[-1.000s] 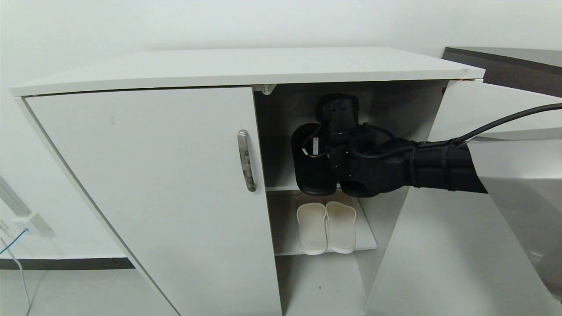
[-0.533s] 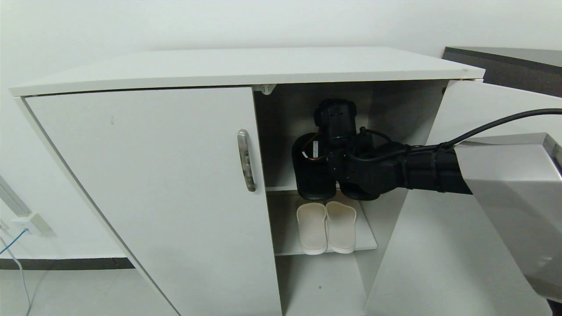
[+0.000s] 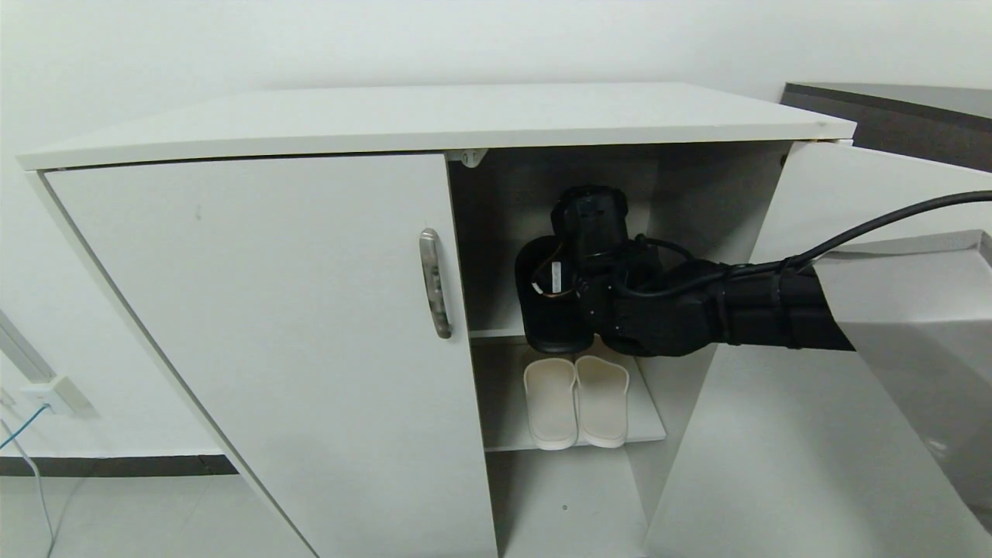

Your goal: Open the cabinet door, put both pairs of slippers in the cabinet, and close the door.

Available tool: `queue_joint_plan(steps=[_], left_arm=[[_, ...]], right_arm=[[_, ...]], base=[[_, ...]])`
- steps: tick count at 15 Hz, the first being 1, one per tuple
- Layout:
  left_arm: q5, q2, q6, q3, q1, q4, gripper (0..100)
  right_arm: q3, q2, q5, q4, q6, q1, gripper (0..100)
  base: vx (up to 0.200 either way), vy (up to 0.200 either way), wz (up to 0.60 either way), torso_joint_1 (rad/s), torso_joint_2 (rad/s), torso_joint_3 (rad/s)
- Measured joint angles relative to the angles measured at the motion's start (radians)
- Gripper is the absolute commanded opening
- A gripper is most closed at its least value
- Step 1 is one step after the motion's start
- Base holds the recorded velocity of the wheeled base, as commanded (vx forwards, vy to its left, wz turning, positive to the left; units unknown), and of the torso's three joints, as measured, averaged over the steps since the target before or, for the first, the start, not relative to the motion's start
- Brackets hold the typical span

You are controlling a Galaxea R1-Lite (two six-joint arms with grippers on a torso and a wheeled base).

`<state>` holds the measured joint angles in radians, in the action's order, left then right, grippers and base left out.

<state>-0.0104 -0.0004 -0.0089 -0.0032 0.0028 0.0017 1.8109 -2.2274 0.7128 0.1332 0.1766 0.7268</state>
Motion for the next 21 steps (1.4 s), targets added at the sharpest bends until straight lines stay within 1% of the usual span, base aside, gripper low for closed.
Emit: queue_joint_plan(steps=[6, 9, 12, 13, 15, 17, 18, 19, 21], left_arm=[[-0.001, 0.0, 0.001, 0.0, 0.0, 0.0, 0], [-0.001, 0.0, 0.001, 0.0, 0.0, 0.0, 0], [-0.001, 0.0, 0.002, 0.0, 0.0, 0.0, 0], [-0.001, 0.0, 0.002, 0.0, 0.0, 0.0, 0], [-0.002, 0.0, 0.003, 0.0, 0.001, 0.0, 0], [-0.002, 0.0, 0.003, 0.0, 0.0, 0.0, 0], [-0.001, 0.0, 0.003, 0.0, 0.0, 0.0, 0], [-0.002, 0.0, 0.003, 0.0, 0.0, 0.0, 0], [-0.002, 0.0, 0.003, 0.0, 0.0, 0.0, 0]], right_arm=[[-0.294, 0.181, 0.004, 0.116, -0.001, 0.068, 100], [-0.457, 0.294, 0.004, 0.161, -0.003, 0.127, 100], [-0.64, 0.41, -0.015, 0.236, -0.003, 0.192, 100], [-0.704, 0.444, -0.037, 0.279, -0.006, 0.207, 100], [-0.849, 0.504, -0.133, 0.414, -0.047, 0.225, 100], [-0.985, 0.557, -0.232, 0.601, -0.117, 0.233, 100], [-1.021, 0.57, -0.247, 0.631, -0.146, 0.236, 100], [-1.042, 0.579, -0.25, 0.637, -0.151, 0.236, 0], [-1.056, 0.585, -0.252, 0.638, -0.152, 0.237, 0]], base=[[0.0, 0.0, 0.0, 0.0, 0.0, 0.0], [0.0, 0.0, 0.0, 0.0, 0.0, 0.0], [0.0, 0.0, 0.0, 0.0, 0.0, 0.0], [0.0, 0.0, 0.0, 0.0, 0.0, 0.0], [0.0, 0.0, 0.0, 0.0, 0.0, 0.0], [0.0, 0.0, 0.0, 0.0, 0.0, 0.0], [0.0, 0.0, 0.0, 0.0, 0.0, 0.0], [0.0, 0.0, 0.0, 0.0, 0.0, 0.0], [0.0, 0.0, 0.0, 0.0, 0.0, 0.0]])
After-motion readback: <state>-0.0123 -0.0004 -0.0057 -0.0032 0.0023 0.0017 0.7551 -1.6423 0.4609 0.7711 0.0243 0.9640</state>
